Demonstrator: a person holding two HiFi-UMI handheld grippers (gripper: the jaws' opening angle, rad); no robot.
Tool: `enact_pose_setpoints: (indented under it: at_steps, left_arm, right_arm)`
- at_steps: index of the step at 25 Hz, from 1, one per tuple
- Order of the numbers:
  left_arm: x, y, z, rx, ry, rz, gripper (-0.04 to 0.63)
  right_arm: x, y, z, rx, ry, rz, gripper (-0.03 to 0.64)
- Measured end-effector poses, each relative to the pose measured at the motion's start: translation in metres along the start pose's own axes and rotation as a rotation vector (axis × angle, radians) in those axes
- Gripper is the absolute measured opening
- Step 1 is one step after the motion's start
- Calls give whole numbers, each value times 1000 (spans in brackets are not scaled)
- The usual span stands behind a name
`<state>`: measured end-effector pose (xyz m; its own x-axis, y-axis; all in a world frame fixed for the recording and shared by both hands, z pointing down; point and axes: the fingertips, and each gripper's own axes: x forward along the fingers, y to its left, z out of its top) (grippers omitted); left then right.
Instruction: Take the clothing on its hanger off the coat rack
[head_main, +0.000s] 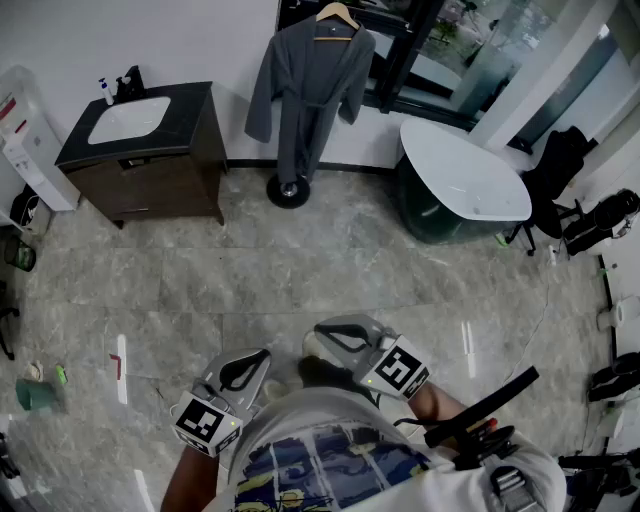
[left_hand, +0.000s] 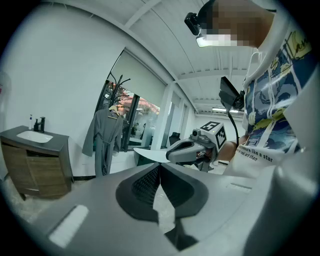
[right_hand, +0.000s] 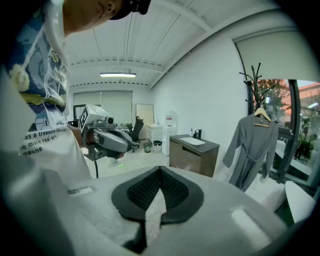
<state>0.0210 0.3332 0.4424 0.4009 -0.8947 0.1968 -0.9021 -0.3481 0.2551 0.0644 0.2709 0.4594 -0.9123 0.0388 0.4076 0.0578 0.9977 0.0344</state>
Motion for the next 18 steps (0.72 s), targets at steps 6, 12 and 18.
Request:
enact_pose_setpoints:
  at_steps: [6,12,18]
  left_arm:
    - [3,9,-4,-1,9,-26,11]
    - [34,28,-2,16,31,-54,14]
    - [81,79,24,12,50,-22,28]
  right_arm:
    - [5,-7,5,7,1,-20,0]
    - [12,-38,-1,33,8,-27,0]
    - [36,-104,-4,65,4,6,2]
